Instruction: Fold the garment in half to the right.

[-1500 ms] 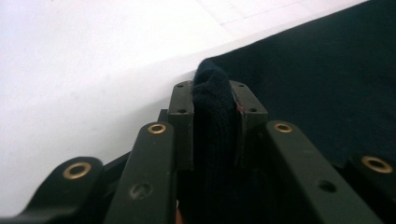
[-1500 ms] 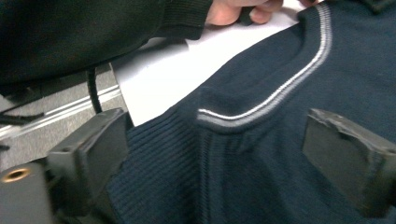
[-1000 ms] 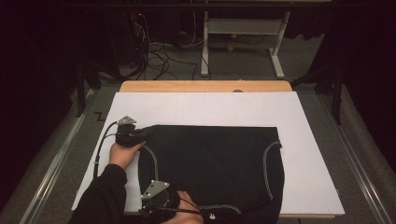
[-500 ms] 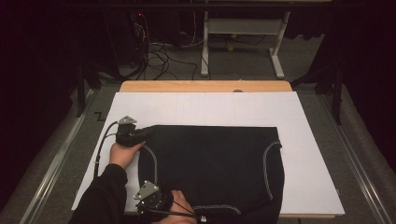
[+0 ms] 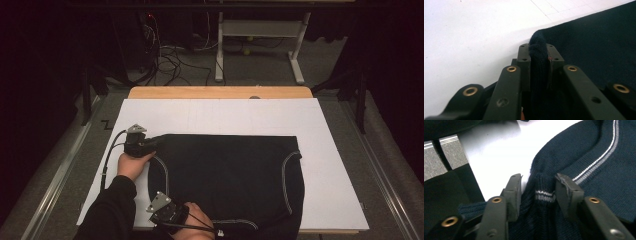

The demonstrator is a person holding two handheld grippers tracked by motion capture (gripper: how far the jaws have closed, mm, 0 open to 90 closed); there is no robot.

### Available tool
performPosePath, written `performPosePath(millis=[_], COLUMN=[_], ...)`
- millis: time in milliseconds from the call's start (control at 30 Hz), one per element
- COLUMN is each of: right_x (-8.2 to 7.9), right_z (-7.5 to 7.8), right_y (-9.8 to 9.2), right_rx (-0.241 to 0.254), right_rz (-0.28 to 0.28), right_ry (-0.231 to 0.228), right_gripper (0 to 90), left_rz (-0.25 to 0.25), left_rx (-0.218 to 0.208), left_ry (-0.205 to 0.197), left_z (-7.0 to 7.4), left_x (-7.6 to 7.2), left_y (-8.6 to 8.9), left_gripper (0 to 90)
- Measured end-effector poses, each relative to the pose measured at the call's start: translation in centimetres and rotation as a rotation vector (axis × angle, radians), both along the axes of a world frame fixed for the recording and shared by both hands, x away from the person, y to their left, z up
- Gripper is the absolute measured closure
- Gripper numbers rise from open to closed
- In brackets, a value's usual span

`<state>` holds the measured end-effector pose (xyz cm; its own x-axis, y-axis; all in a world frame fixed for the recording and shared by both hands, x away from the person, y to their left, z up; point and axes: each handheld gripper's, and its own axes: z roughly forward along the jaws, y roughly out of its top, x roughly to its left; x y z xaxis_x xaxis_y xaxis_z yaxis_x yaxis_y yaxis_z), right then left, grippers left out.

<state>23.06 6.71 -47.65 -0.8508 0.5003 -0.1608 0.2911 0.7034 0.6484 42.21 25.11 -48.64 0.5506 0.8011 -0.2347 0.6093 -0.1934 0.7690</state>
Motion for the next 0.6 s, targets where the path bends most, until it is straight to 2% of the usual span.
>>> performPosePath(millis=[100,233,600], right_x=[0.2,0.5,0.7], right_z=[0.0,0.1,0.2], right_y=[-0.2,-0.5,-1.2], right_rx=[-0.001,0.021,0.071], right_rz=[0.004,-0.001,-0.001], right_ry=[-0.004,0.012,0.035], right_gripper=[65.1,70.0,74.4], left_rz=[0.002,0.003,0.004], left_rx=[0.002,0.002,0.003], left_ry=[0.002,0.002,0.004], left_z=[0.0,0.0,0.0], left_x=[0.0,0.0,0.0], left_y=[0.0,0.0,0.0], left_gripper=[73.7,73.7,73.7])
